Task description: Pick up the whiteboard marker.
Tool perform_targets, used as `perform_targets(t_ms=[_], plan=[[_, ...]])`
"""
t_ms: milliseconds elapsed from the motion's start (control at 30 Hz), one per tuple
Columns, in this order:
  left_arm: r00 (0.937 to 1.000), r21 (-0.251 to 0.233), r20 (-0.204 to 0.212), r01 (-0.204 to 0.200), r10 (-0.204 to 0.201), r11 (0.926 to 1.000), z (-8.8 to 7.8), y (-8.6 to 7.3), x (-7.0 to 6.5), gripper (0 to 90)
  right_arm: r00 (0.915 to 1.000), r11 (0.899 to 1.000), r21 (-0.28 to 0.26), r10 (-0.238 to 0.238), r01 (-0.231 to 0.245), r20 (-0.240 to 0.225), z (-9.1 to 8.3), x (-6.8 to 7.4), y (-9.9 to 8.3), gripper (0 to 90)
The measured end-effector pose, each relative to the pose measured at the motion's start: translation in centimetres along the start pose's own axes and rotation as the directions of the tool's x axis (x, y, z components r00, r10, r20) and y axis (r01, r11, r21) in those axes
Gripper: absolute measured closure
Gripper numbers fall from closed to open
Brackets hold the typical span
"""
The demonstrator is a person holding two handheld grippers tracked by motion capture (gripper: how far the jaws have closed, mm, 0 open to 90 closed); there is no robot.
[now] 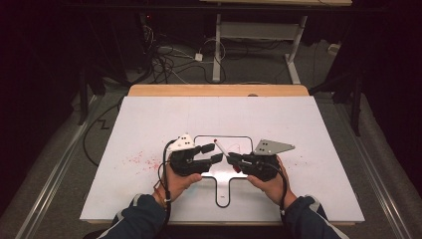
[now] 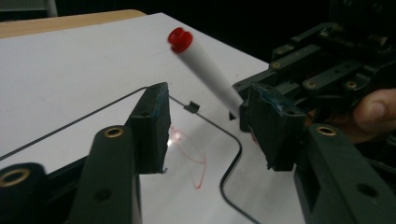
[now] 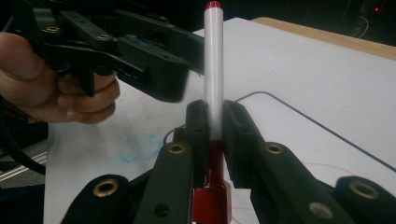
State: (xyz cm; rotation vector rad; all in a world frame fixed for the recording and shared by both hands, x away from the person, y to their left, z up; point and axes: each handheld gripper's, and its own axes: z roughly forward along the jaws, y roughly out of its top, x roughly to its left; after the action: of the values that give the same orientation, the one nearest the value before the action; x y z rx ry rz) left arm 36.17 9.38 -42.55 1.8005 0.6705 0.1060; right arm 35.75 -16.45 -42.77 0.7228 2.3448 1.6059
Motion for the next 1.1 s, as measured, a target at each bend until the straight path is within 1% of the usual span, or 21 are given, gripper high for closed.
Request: perform_targets(t_ms=[33, 67, 100, 167, 200, 233, 367, 400, 433, 500, 600, 633, 800, 833, 867, 900, 933, 967, 1000, 1033, 1100], plan=[[0.9999, -0.004, 0.012, 0.007, -0.007, 1.0, 0.3, 0.1, -0.1, 51.4, 1.0, 1.0, 0.0, -0.003, 0.003, -0.002, 0.0, 0.0, 0.0, 81.8], [0.9997, -0.009, 0.022, 0.012, -0.012, 0.9999, 0.5, 0.1, -0.1, 54.3, 0.9999, 1.0, -0.001, -0.002, 0.002, 0.011, 0.0, 0.0, -0.1, 81.8], [0.9973, -0.042, 0.05, 0.056, -0.054, 0.9976, 1.0, 0.1, -0.4, 57.6, 0.9999, 1.0, -0.003, 0.005, -0.005, 0.014, 0.0, -0.1, -0.2, 81.8], [0.9969, -0.043, 0.052, 0.061, -0.059, 0.9972, 1.1, 0.1, -0.4, 59.2, 0.9999, 1.0, -0.005, 0.009, -0.009, 0.013, -0.1, -0.2, -0.2, 81.8], [0.9958, -0.051, 0.063, 0.07, -0.067, 0.9963, 1.3, 0.1, -0.3, 62.0, 0.9999, 1.0, -0.004, 0.013, -0.013, 0.01, -0.2, -0.4, -0.3, 81.8], [0.995, -0.05, 0.069, 0.075, -0.072, 0.9959, 1.4, 0.1, -0.3, 63.1, 1.0, 1.0, 0.001, 0.008, -0.008, 0.002, -0.1, -0.4, -0.3, 81.8], [0.9936, -0.044, 0.088, 0.076, -0.072, 0.9961, 1.7, 0.1, -0.2, 64.7, 0.9996, 0.999, 0.03, -0.026, 0.026, 0.008, 0.2, 0.0, -0.3, 81.8], [0.9958, -0.028, 0.082, 0.045, -0.043, 0.9986, 1.6, 0.1, 0.0, 68.7, 0.9995, 0.999, 0.033, -0.031, 0.03, 0.008, 0.2, 0.1, -0.3, 81.8], [0.996, -0.029, 0.081, 0.041, -0.038, 0.9987, 1.6, 0.1, -0.1, 72.4, 0.9996, 0.999, 0.029, -0.027, 0.026, 0.005, 0.2, 0.1, -0.3, 81.8], [0.9954, -0.038, 0.091, 0.034, -0.03, 0.9987, 1.7, 0.2, -0.2, 75.2, 0.9996, 0.999, 0.023, -0.027, 0.027, 0.001, 0.1, 0.1, -0.3, 81.8], [0.9957, -0.036, 0.092, 0.008, -0.004, 0.9993, 1.8, 0.3, -0.6, 77.4, 0.9996, 0.999, 0.022, -0.027, 0.027, 0.003, 0.2, 0.2, -0.4, 81.7], [0.9957, -0.036, 0.092, 0.008, -0.004, 0.9993, 1.8, 0.3, -0.6, 77.7, 0.9996, 0.999, 0.022, -0.027, 0.027, 0.003, 0.2, 0.2, -0.4, 81.7], [0.9949, -0.036, 0.092, -0.04, 0.043, 0.9986, 2.1, 0.5, -0.7, 78.5, 0.9992, 0.999, 0.023, -0.036, 0.035, 0.016, 0.2, 0.3, -0.4, 81.7], [0.9944, -0.031, 0.08, -0.066, 0.068, 0.9973, 2.2, 0.7, -0.7, 78.6, 0.999, 0.999, 0.023, -0.037, 0.037, 0.025, 0.2, 0.3, -0.4, 81.4], [0.9943, -0.031, 0.073, -0.075, 0.077, 0.9967, 2.3, 0.7, -0.7, 78.6, 0.9985, 0.999, 0.027, -0.044, 0.043, 0.033, 0.2, 0.2, -0.4, 78.1], [0.9943, -0.029, 0.064, -0.083, 0.085, 0.9961, 2.4, 0.8, -0.6, 78.7, 0.9982, 0.999, 0.037, -0.039, 0.038, 0.046, 0.3, 0.2, -0.4, 66.5], [0.9946, -0.023, 0.053, -0.088, 0.089, 0.9959, 2.6, 0.9, -0.6, 78.7, 0.997, 0.998, 0.061, -0.037, 0.033, 0.067, 0.4, 0.1, -0.4, 58.5], [0.9944, -0.021, 0.044, -0.095, 0.096, 0.9952, 2.7, 0.8, -0.5, 78.7, 0.9955, 0.995, 0.086, -0.05, 0.043, 0.081, 0.3, 0.0, -0.6, 58.7], [0.9944, -0.021, 0.044, -0.095, 0.096, 0.9952, 2.7, 0.8, -0.5, 78.8, 0.9944, 0.994, 0.098, -0.061, 0.052, 0.086, 0.1, -0.2, -0.8, 58.0], [0.9918, -0.013, 0.033, -0.123, 0.123, 0.9923, 3.1, 0.7, -0.5, 78.8, 0.9924, 0.991, 0.112, -0.078, 0.067, 0.095, -0.4, -0.3, -1.1, 55.8], [0.9882, 0.003, 0.03, -0.15, 0.15, 0.9887, 3.6, 0.4, -0.6, 78.8, 0.9871, 0.986, 0.145, -0.106, 0.088, 0.12, -1.5, -0.9, -1.6, 52.0]])
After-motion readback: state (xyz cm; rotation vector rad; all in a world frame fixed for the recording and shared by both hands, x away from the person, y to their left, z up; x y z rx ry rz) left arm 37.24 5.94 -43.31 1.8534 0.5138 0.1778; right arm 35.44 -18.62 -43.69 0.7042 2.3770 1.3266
